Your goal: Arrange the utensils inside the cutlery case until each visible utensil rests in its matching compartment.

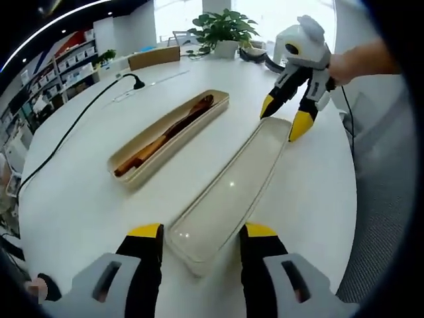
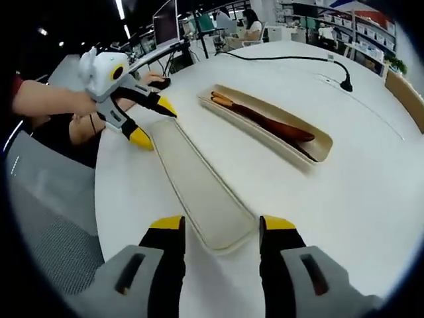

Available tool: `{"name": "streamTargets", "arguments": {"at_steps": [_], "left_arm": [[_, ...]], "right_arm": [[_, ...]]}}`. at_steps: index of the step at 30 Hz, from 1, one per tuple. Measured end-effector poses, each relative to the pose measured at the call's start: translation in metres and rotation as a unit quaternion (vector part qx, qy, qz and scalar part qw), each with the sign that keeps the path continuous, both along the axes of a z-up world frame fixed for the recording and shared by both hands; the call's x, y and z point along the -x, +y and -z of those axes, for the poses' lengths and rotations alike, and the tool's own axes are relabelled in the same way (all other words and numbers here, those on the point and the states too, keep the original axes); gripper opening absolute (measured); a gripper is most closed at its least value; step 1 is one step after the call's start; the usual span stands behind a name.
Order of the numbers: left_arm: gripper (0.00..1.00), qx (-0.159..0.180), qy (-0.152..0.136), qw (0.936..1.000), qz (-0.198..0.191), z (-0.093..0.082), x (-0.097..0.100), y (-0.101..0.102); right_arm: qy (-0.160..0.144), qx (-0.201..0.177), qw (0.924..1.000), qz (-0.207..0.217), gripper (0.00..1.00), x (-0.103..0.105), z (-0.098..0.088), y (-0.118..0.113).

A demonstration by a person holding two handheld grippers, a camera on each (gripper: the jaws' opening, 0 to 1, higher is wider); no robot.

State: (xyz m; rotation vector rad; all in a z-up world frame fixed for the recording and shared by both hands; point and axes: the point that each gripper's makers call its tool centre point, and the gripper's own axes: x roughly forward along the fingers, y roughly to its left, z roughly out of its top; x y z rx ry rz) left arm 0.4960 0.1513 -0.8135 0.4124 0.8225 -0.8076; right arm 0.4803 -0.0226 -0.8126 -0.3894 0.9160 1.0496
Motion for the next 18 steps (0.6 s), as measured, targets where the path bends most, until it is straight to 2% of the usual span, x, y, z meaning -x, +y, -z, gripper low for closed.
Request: {"name": "streamTargets", "arguments": {"at_steps": [3,6,8,9,10,12,13,15,18], "left_arm": [[0.48,0.002,0.014,0.9999,0.003,0.0,0.005,0.001],[0.48,0.014,0.037,0.9992,-0.006,-0.002,0.011,0.001],[0.48,0.01,0.045,0.9989,-0.001,-0.001,0.014,0.002],[0.48,0.001,0.048,0.9988,0.009,-0.001,0.017,0.003],[0.48,0.001,0.046,0.9989,0.012,-0.001,0.019,0.003],[0.47,-0.006,0.051,0.9985,0.02,0.0,0.022,0.003],[0.46,-0.028,0.039,0.998,0.04,0.001,0.022,0.005],[0.44,-0.053,0.029,0.9962,0.064,0.003,0.026,0.006],[0.39,-0.031,0.05,0.9971,0.048,0.001,0.028,0.004]], "right_arm": [[-0.03,0.024,0.999,-0.022,0.4,0.007,0.003,0.0],[-0.054,0.039,0.9963,-0.054,0.46,0.015,0.006,0.002],[-0.06,0.05,0.9954,-0.055,0.39,0.016,0.005,0.0],[-0.051,0.045,0.9965,-0.048,0.36,0.017,0.004,0.0],[-0.035,0.03,0.9981,-0.039,0.37,0.02,0.003,0.001],[-0.024,0.017,0.9988,-0.039,0.37,0.021,0.002,0.0],[-0.01,0.004,0.9995,-0.03,0.36,0.023,0.001,0.001],[0.048,-0.036,0.9982,0.004,0.36,0.028,-0.004,0.002],[0.092,-0.056,0.9938,0.029,0.36,0.033,-0.004,-0.004]]}}
